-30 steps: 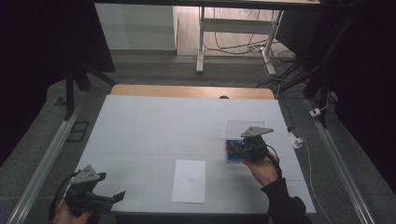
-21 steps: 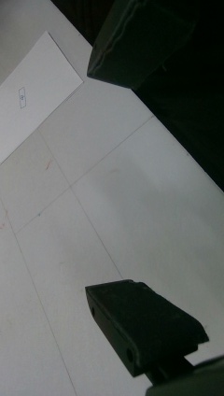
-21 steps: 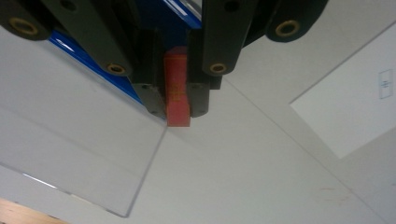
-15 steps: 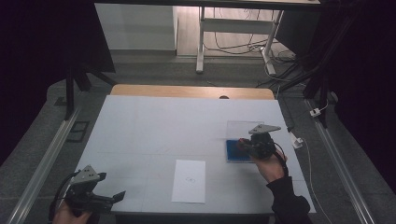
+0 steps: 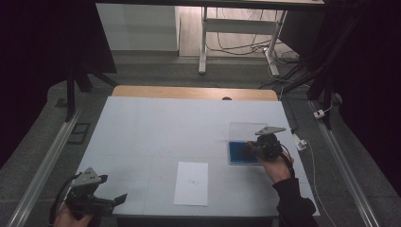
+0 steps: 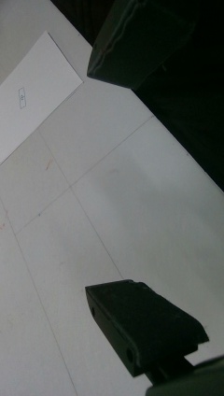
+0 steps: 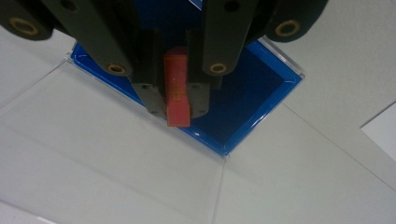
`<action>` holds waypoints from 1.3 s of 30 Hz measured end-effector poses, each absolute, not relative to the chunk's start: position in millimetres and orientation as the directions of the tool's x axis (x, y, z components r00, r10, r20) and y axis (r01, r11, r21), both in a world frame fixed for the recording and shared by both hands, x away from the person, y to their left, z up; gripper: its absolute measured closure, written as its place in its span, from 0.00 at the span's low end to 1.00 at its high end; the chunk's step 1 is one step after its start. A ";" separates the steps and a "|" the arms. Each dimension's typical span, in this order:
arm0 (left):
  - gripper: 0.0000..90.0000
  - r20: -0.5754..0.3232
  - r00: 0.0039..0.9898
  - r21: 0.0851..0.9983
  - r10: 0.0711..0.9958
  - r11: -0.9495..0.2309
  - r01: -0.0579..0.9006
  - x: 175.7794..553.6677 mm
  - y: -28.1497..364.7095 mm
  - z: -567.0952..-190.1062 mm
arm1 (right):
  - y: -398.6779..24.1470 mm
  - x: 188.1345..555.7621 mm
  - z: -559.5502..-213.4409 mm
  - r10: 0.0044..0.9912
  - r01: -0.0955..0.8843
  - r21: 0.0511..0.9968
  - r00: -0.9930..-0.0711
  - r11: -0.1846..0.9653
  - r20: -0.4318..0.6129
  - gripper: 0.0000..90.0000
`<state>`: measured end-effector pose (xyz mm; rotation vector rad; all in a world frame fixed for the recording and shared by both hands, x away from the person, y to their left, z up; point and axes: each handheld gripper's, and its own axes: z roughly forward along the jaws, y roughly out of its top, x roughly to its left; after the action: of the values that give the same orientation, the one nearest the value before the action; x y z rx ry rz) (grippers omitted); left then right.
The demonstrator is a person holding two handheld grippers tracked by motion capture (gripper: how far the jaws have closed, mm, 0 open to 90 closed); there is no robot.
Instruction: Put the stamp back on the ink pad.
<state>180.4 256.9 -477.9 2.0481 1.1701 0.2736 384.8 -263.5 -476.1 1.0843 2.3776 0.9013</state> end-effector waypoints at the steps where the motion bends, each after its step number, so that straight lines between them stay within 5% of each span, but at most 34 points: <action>1: 0.02 -0.171 0.559 0.696 0.811 -0.302 0.651 180.5 256.8 -477.9 | -263.3 385.4 -477.0 0.771 0.534 0.682 -0.633 0.499 -0.069 0.89; 20: 0.02 -0.171 0.559 0.695 0.811 -0.302 0.652 180.6 256.8 -478.0 | -262.7 388.8 -482.7 0.774 0.559 0.659 -0.631 0.503 -0.055 0.87; 39: 0.02 -0.174 0.558 0.697 0.811 -0.299 0.652 180.5 257.5 -477.8 | -263.4 376.7 -466.6 0.768 0.534 0.721 -0.640 0.442 0.003 0.56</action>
<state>180.5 257.5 -477.8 2.0446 1.1718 0.2714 376.7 -263.4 -466.6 1.1135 2.3732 1.0134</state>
